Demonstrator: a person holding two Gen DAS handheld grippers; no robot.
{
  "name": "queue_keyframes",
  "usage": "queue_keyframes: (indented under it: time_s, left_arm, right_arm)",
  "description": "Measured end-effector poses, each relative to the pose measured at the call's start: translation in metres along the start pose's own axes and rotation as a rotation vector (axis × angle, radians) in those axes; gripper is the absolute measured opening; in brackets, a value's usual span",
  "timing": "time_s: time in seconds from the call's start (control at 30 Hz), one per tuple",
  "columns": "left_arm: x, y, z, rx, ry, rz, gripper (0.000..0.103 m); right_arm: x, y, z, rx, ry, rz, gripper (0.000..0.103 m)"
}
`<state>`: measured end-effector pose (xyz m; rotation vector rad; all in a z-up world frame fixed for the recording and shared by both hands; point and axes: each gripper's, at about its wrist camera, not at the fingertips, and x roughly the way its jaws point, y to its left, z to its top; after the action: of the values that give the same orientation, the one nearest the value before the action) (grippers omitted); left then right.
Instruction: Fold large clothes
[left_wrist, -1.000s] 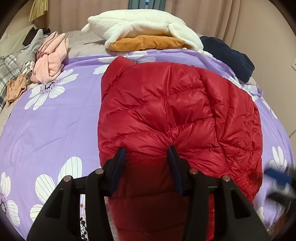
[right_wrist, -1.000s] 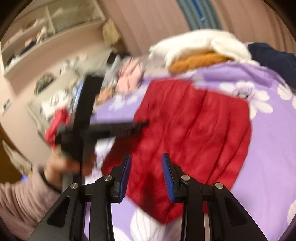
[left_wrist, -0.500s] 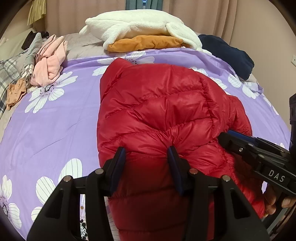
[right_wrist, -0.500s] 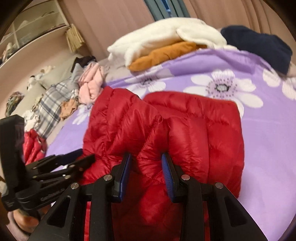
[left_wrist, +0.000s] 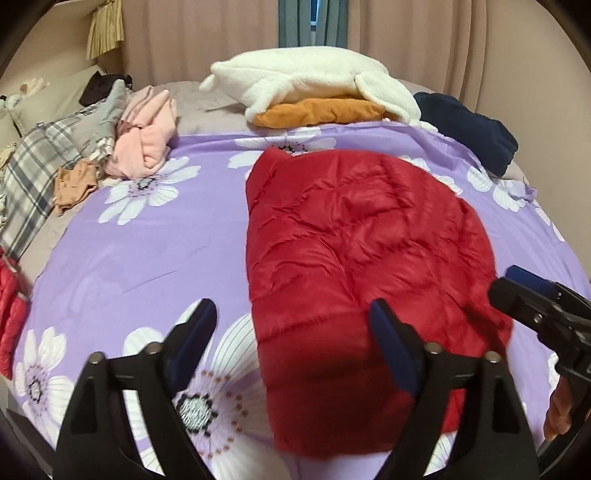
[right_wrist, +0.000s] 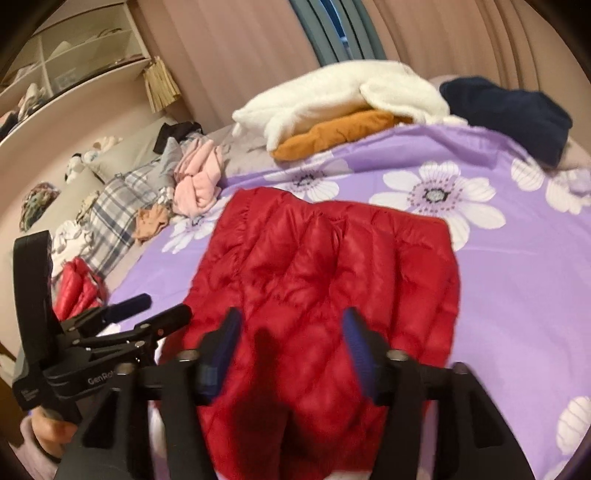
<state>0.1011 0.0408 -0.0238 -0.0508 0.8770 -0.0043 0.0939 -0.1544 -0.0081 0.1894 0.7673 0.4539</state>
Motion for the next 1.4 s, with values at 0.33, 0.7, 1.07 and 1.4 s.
queue_keyframes:
  time_s: [0.33, 0.7, 1.07, 1.4]
  left_arm:
    - [-0.062, 0.003, -0.011, -0.041, -0.01, 0.054, 0.102]
    - [-0.096, -0.006, -0.038, -0.038, 0.022, 0.045, 0.102]
    - [-0.111, -0.011, -0.045, -0.034, 0.015, 0.027, 0.102]
    - [-0.116, -0.019, -0.046, -0.014, 0.012, 0.033, 0.102]
  right_arm:
    - [-0.048, 0.013, -0.001, -0.011, 0.018, -0.092, 0.094]
    - [-0.065, 0.026, -0.019, -0.046, 0.02, -0.143, 0.102]
    - [-0.085, 0.045, -0.027, -0.067, -0.007, -0.168, 0.102]
    - [-0.088, 0.05, -0.029, -0.071, -0.011, -0.172, 0.102]
